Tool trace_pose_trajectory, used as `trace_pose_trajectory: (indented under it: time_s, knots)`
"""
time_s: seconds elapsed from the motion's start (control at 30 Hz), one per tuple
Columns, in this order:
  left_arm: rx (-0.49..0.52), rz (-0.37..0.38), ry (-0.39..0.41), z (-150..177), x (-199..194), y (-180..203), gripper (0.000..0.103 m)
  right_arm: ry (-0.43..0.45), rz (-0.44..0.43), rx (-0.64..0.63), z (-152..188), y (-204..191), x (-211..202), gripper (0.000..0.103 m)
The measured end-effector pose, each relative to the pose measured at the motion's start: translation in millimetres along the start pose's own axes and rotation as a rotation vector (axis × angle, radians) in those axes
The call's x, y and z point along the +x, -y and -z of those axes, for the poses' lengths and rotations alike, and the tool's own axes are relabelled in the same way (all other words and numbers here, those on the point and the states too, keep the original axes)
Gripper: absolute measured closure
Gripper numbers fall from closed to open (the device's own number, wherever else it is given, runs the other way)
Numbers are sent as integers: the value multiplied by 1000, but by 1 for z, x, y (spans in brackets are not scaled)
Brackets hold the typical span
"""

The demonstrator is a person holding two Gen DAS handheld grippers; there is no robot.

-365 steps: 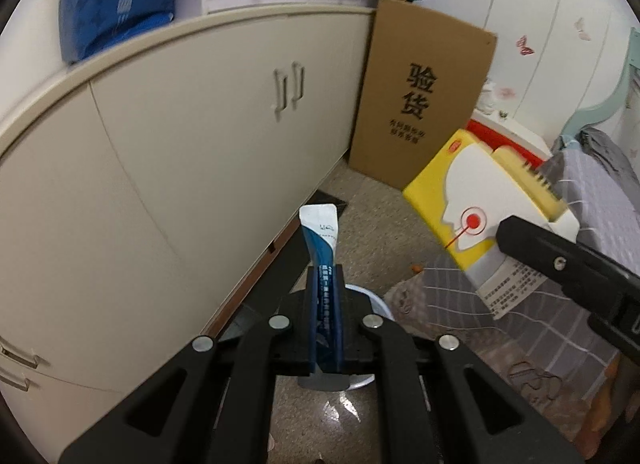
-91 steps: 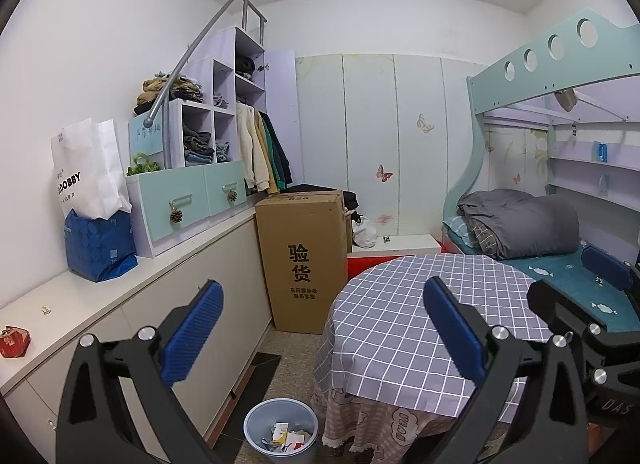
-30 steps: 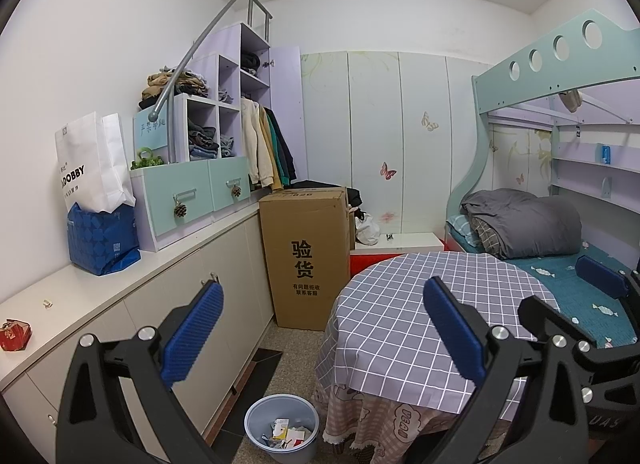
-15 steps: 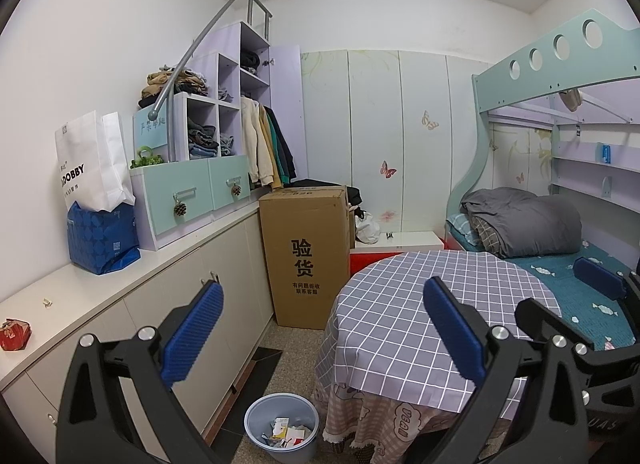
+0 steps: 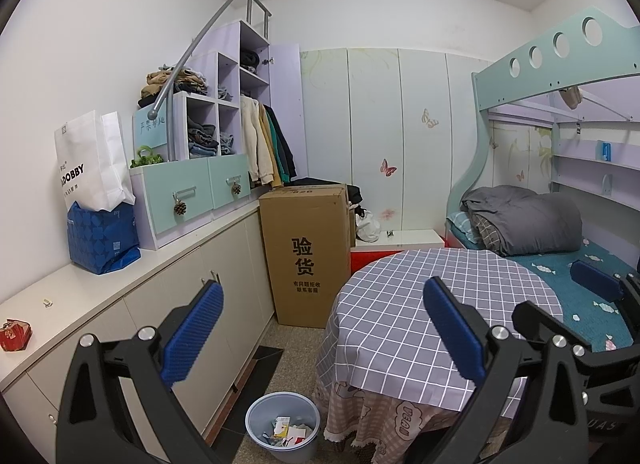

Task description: Collect trash

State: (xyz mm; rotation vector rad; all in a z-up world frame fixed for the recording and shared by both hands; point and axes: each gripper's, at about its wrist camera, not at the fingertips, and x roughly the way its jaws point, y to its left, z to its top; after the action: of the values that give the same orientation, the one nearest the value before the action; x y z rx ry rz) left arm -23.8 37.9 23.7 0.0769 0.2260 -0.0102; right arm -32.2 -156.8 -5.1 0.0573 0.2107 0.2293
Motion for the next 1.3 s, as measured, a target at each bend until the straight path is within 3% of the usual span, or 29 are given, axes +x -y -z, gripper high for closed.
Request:
trace_pose_trajectory:
  time_s: [1.3]
  knots:
    - [20, -4, -42, 3, 18, -2, 5, -52, -26, 34, 3, 13, 19, 6]
